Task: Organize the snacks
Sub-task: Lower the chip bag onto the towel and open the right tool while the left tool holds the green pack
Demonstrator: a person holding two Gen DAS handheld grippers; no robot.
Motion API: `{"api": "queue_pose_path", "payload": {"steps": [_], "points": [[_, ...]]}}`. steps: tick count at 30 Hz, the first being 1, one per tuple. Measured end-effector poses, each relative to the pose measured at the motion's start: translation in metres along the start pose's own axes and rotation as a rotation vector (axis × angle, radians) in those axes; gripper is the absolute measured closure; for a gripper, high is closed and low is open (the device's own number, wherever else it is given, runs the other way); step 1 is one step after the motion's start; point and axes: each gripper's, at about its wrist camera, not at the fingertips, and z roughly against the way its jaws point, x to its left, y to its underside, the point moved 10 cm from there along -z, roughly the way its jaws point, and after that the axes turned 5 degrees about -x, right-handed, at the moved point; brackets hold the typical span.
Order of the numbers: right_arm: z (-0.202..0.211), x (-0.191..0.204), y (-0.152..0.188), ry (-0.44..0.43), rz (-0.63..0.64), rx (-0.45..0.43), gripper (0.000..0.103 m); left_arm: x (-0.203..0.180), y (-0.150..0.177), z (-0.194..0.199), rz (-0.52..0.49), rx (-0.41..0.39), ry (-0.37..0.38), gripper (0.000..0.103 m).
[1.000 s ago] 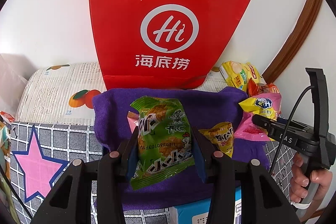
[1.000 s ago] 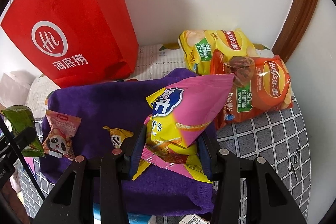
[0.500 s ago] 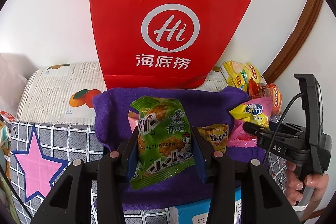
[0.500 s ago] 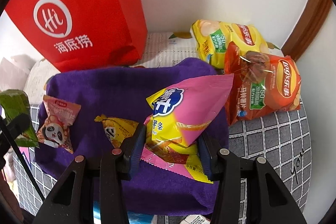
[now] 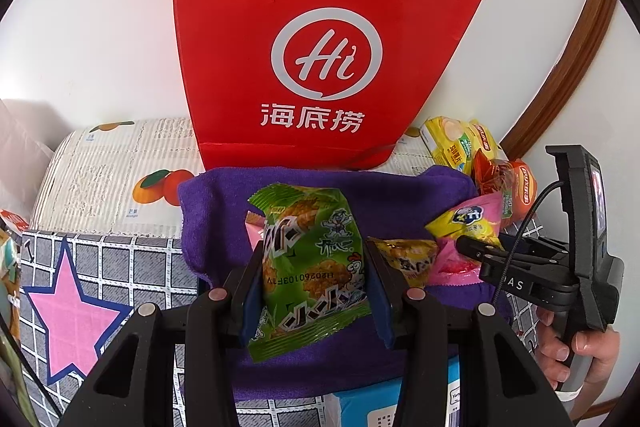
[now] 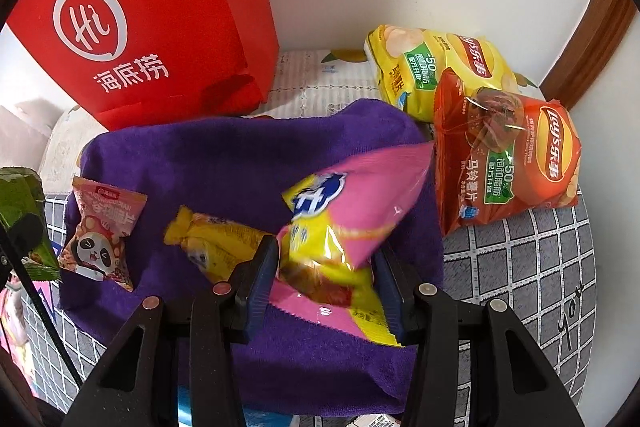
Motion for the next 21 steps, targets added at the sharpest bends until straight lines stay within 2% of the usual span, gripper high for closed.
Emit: {"api": "queue_pose_path", "payload": {"steps": [7, 9, 10, 21], "points": [[-0.003, -0.003, 0.0, 0.001, -0.007, 0.009, 0.054, 0.0, 0.001, 0.0, 0.001, -0.002, 0.0, 0.06], [-0.002, -0.004, 0.0, -0.003, -0.012, 0.007, 0.045, 0.0, 0.001, 0.0, 0.001, -0.001, -0.001, 0.06], [-0.001, -0.005, -0.001, -0.005, -0.014, 0.003, 0.044, 0.0, 0.001, 0.0, 0.001, -0.001, 0.0, 0.06], [0.011, -0.009, -0.008, -0.018, -0.041, -0.03, 0.04, -0.003, 0.003, -0.003, -0.011, 0.009, 0.004, 0.06]]}}
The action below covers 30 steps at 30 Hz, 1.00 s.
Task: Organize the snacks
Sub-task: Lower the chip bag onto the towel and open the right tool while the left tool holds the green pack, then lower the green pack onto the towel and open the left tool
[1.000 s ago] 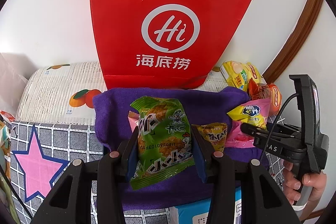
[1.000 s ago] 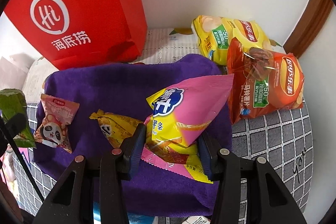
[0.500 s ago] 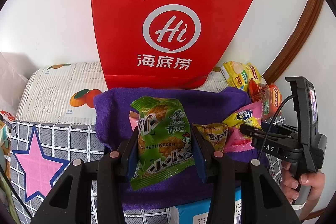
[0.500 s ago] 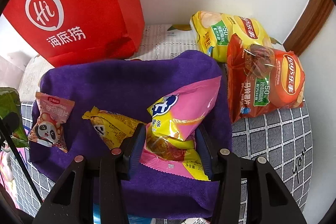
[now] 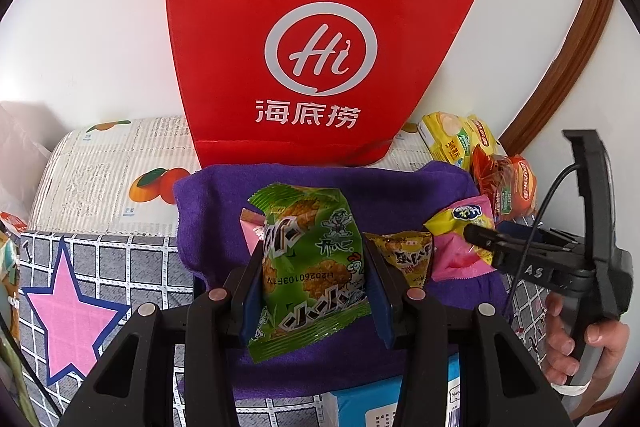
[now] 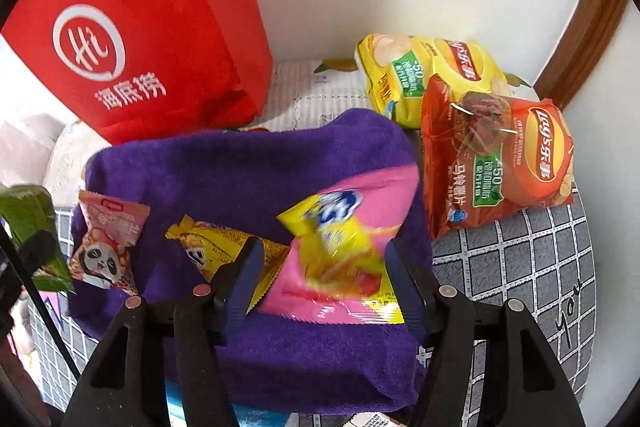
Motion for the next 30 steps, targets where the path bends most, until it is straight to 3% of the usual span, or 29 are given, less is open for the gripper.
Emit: {"api": "queue_pose_path", "payload": {"steps": [13, 30], "points": [[0.03, -0.008, -0.013, -0.023, -0.044, -0.092, 0.036, 0.003, 0.006, -0.009, -0.013, 0.034, -0.04, 0.06], [0.04, -0.005, -0.015, -0.028, -0.032, -0.121, 0.036, 0.014, 0.011, -0.019, -0.008, 0.074, -0.064, 0.06]]}}
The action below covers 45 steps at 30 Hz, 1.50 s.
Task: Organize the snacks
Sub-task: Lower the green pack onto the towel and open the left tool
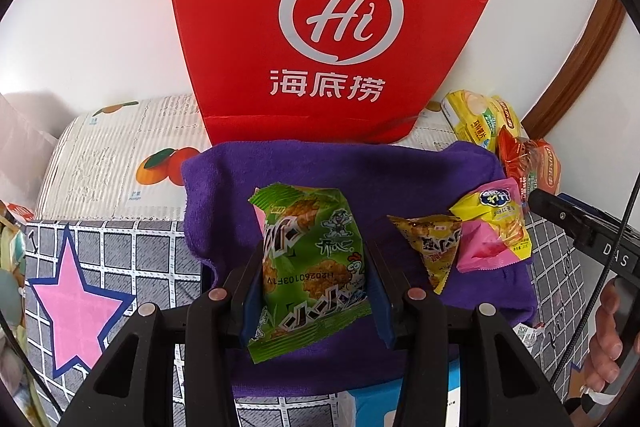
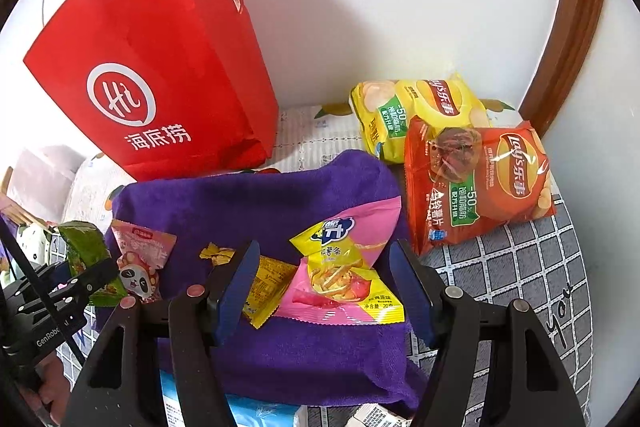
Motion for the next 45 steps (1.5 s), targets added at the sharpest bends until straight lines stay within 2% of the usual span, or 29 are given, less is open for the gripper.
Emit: {"api": "queue_pose_path", "payload": {"steps": [31, 45], "points": [[-0.003, 0.0, 0.001, 0.028, 0.025, 0.004, 0.036, 0.005, 0.008, -0.02, 0.018, 0.058, -0.014, 0.06], [-0.004, 0.002, 0.002, 0.039, 0.04, 0.006, 0.036, 0.009, 0.008, -0.021, 0.024, 0.071, -0.024, 0.05]]}}
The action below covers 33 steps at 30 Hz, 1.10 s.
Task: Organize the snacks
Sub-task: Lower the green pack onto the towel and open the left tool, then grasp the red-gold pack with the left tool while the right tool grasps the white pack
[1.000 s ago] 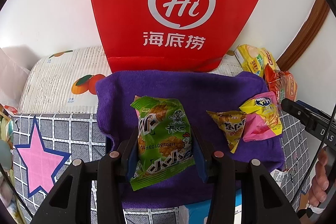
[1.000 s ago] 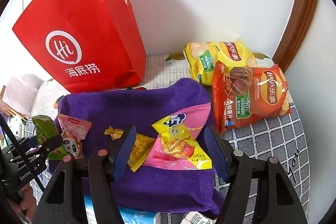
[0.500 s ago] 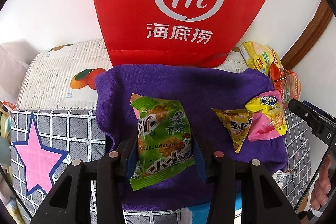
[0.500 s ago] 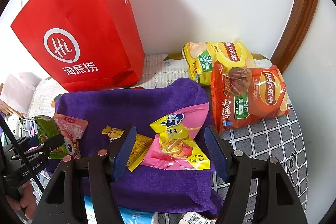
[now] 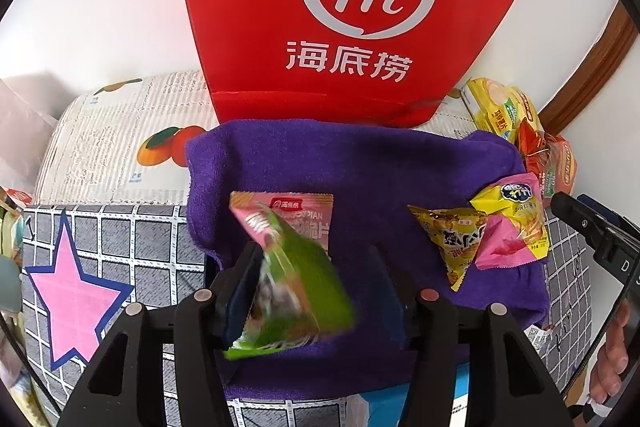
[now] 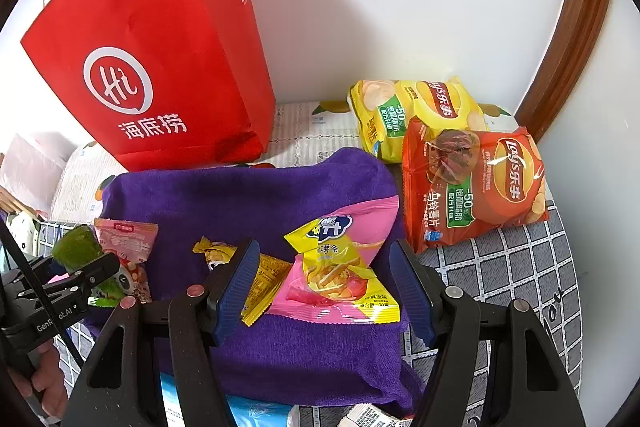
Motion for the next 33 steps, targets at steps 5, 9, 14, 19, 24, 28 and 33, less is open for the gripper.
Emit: {"api": "queue_pose_path", "payload": {"steps": [5, 9, 14, 19, 24, 28, 33], "points": [[0.0, 0.001, 0.0, 0.0, 0.001, 0.001, 0.036, 0.0, -0.001, 0.002, 0.001, -0.002, -0.005, 0.05], [0.004, 0.003, -0.001, -0.001, 0.005, -0.007, 0.036, -0.001, -0.002, 0.007, 0.0, -0.014, -0.001, 0.05], [0.018, 0.007, -0.005, -0.009, 0.012, -0.042, 0.036, -0.008, -0.006, 0.02, -0.013, -0.047, 0.01, 0.05], [0.036, 0.018, -0.01, -0.046, 0.015, -0.088, 0.036, -0.014, -0.01, 0.037, -0.029, -0.09, 0.022, 0.05], [0.063, 0.029, -0.015, -0.045, 0.035, -0.168, 0.036, -0.018, -0.013, 0.051, -0.033, -0.12, 0.033, 0.05], [0.073, 0.029, -0.004, -0.05, 0.031, -0.183, 0.036, -0.02, -0.014, 0.06, -0.029, -0.139, 0.046, 0.05], [0.074, 0.003, 0.022, 0.002, -0.002, -0.146, 0.036, -0.025, -0.014, 0.073, -0.035, -0.165, 0.057, 0.05]]}}
